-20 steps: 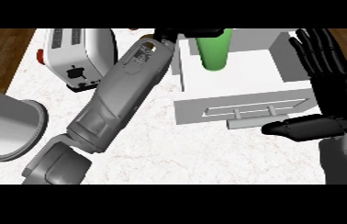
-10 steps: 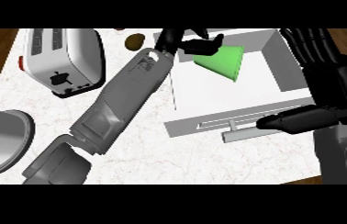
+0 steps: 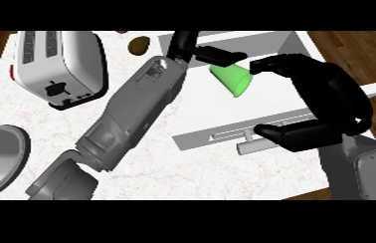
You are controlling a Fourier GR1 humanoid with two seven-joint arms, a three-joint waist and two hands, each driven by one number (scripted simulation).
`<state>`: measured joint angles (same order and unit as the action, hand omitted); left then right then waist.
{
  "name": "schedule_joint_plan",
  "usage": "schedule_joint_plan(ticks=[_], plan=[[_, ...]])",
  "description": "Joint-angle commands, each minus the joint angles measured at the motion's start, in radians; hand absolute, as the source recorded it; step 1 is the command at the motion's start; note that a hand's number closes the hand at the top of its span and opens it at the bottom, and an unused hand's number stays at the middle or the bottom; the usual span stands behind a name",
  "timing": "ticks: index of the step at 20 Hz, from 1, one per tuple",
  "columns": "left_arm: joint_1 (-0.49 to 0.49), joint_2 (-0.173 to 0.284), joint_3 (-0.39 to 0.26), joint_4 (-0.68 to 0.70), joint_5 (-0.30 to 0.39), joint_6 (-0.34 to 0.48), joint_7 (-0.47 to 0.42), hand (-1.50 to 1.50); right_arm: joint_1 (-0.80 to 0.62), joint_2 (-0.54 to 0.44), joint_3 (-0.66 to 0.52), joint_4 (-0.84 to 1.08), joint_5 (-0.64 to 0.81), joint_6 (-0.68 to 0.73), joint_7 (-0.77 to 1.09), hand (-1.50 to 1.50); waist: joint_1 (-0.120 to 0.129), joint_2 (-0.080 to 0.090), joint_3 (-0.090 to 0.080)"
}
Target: Pick up the cup, place it into the drawer and close the drawer
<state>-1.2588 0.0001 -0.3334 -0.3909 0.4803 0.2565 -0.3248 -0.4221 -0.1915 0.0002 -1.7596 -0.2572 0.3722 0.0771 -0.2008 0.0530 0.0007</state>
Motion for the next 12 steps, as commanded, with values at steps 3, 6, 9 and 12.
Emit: schedule_joint_plan(ticks=[3,6,9,12], plan=[[0.001,0.0,0.032,-0.058,0.124,0.025,-0.106,-1.5,0.013,-0.04,0.113,0.007,-0.089,0.172,0.074,1.5,0.018,-0.015,-0.001],[0.005,0.0,0.042,-0.041,0.143,0.055,-0.152,-1.5,0.044,-0.148,0.165,-0.006,-0.02,0.266,0.118,1.5,0.043,-0.021,-0.001],[0.02,0.0,0.023,-0.042,0.176,0.076,-0.17,-1.5,0.055,-0.203,0.182,-0.023,0.062,0.282,0.145,-1.5,0.076,-0.032,-0.001],[0.001,0.0,0.058,-0.006,0.179,0.077,-0.185,-1.5,0.108,-0.232,0.199,-0.091,0.221,0.233,0.135,-1.5,0.108,-0.039,-0.001]])
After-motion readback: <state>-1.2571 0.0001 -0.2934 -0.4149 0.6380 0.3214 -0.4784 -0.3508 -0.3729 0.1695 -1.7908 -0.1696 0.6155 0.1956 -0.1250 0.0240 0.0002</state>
